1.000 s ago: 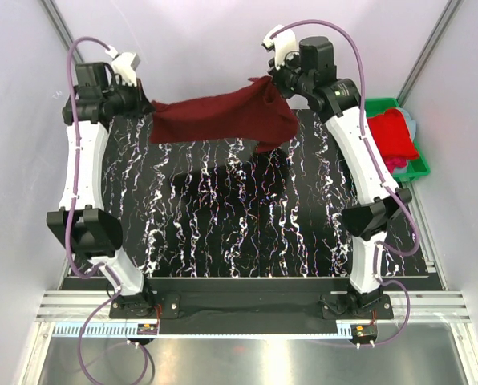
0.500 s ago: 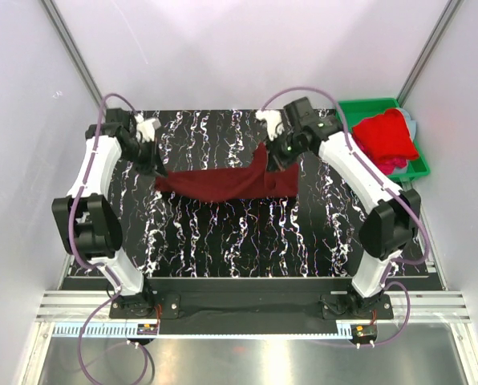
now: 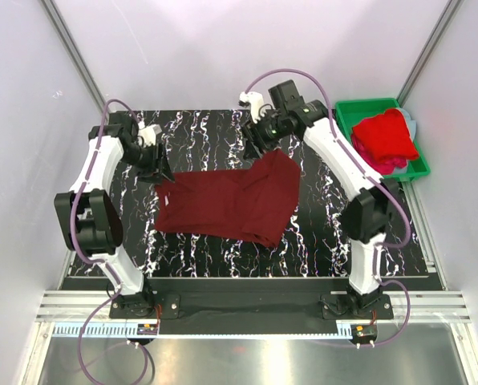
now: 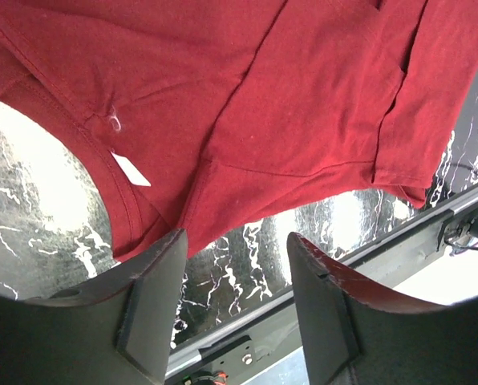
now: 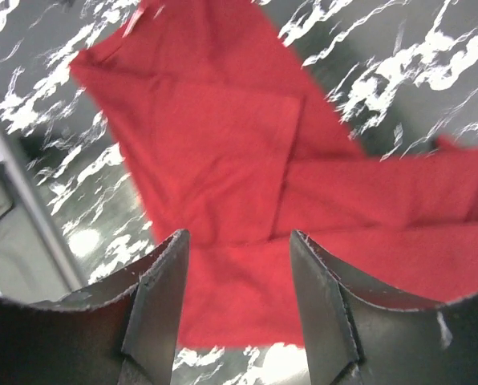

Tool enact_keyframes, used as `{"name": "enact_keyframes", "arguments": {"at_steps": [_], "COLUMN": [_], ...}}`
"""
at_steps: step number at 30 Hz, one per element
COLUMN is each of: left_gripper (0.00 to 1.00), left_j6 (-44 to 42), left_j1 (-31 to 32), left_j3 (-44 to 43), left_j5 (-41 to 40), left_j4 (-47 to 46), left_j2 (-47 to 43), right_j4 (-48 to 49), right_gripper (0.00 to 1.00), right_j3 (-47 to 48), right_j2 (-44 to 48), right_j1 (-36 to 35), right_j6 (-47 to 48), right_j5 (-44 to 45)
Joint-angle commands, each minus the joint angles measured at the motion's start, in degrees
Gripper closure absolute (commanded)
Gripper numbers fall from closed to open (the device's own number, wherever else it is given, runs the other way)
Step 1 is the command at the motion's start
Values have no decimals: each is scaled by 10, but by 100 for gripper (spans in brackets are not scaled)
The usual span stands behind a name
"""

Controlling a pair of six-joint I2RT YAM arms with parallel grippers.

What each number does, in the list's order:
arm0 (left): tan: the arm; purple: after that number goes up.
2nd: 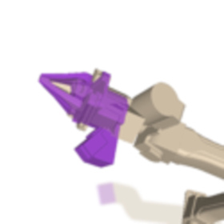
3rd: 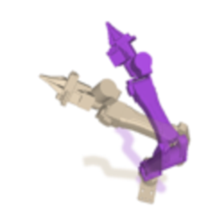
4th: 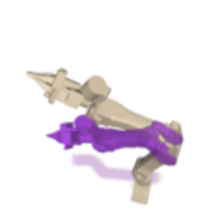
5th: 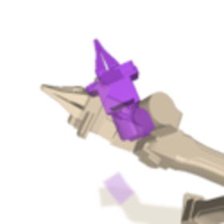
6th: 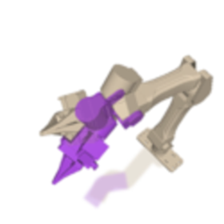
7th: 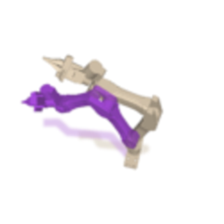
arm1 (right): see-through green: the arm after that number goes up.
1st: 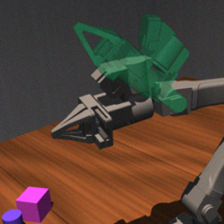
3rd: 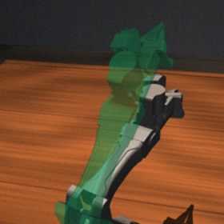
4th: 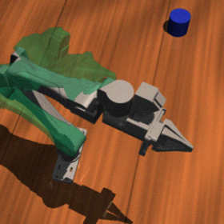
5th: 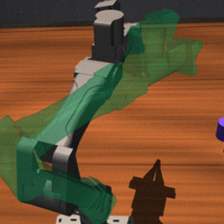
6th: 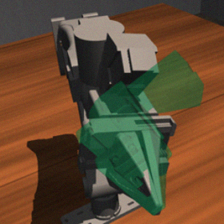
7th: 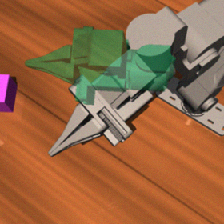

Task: Fold and stack the t-shirts
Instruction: Flatten the tshirt out

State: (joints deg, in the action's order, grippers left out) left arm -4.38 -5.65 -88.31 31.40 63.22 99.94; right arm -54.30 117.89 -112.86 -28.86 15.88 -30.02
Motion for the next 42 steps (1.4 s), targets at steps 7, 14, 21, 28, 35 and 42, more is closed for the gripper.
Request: {"name": "enact_keyframes", "arguments": {"at_steps": [7,14,21,28,35,42], "left_gripper": [49,49,53,56,57,60], "left_j6": [14,15,15,13,15,13], "left_j1": [-3,-5,-6,-31,-42,-43], "left_j3": [-61,-111,-143,-79,-54,-80], "left_j5": [22,-42,-91,-128,-138,-122], "left_j4": [-3,-6,-13,-12,-18,-12], "left_j2": [132,194,202,175,186,229], "right_j4": [22,25,27,25,25,25], "right_gripper": [40,39,39,39,39,39], "right_j3": [159,175,145,146,150,140], "right_j2": [-182,-231,-209,-206,-206,-191], "right_j1": [21,35,36,37,37,37], "right_j6": [-14,-4,1,0,-2,3], "right_j5": [36,53,51,46,46,56]}}
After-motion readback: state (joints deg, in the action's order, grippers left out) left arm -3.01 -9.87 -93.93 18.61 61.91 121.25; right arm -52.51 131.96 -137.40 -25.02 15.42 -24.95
